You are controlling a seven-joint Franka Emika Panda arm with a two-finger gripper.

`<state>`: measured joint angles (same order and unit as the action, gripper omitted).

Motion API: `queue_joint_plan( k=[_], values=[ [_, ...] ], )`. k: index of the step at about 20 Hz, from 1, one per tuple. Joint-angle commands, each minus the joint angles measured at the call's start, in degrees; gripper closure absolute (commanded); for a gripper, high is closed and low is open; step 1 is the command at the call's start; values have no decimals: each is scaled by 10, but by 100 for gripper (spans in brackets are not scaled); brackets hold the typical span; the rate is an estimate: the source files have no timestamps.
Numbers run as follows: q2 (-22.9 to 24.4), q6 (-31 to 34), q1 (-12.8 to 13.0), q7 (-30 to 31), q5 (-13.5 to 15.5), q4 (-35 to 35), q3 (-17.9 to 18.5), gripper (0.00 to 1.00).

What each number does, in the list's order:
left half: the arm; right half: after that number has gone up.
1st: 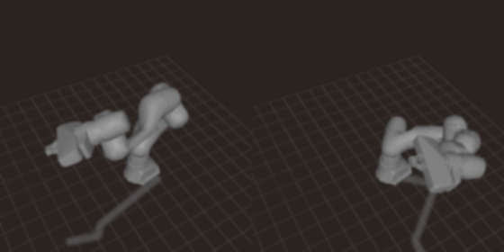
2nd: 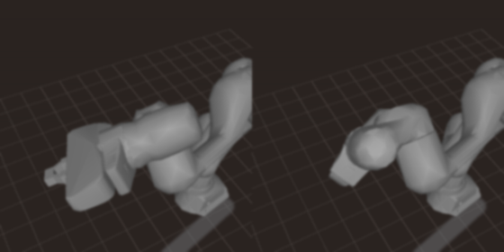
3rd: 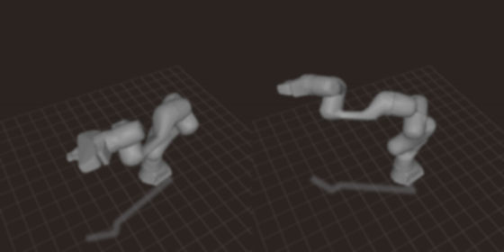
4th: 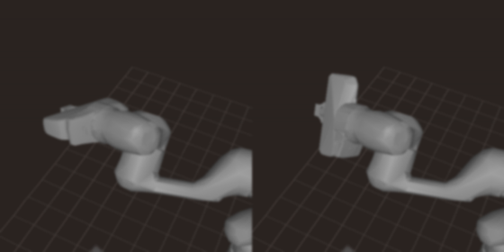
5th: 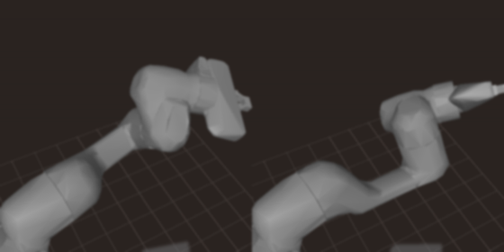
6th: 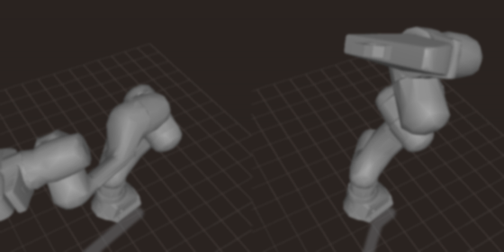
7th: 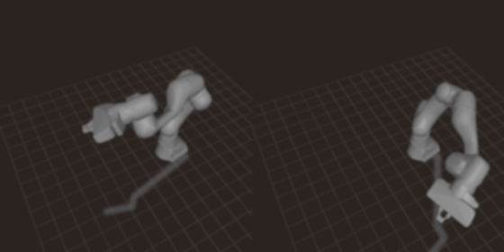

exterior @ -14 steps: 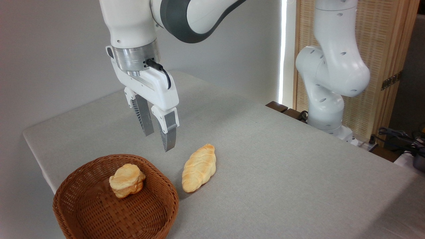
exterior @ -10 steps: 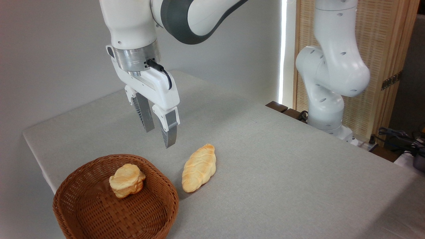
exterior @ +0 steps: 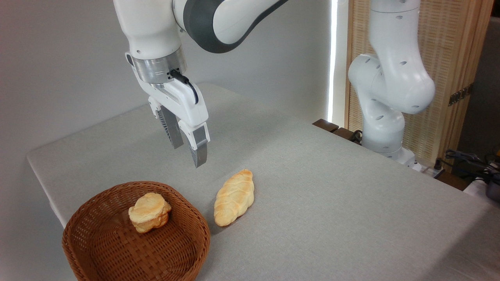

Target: Put bread into the basket

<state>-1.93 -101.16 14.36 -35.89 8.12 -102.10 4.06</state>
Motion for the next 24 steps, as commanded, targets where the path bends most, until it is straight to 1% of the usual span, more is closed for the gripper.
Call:
queue_joint_plan(
  k=[1, 12, 14, 17, 20, 24],
  values=[
    [3, 15, 1, -5, 17, 3, 2, 0],
    [3, 15, 1, -5, 13, 4, 2, 0],
    [1, 10, 1, -5, 13, 4, -5, 0],
    [1, 8, 1, -4, 11, 5, -5, 0],
    [-7, 5, 1, -4, 10, 23, -5, 0],
    [-5, 6, 1, -2, 14, 24, -5, 0]
  ],
)
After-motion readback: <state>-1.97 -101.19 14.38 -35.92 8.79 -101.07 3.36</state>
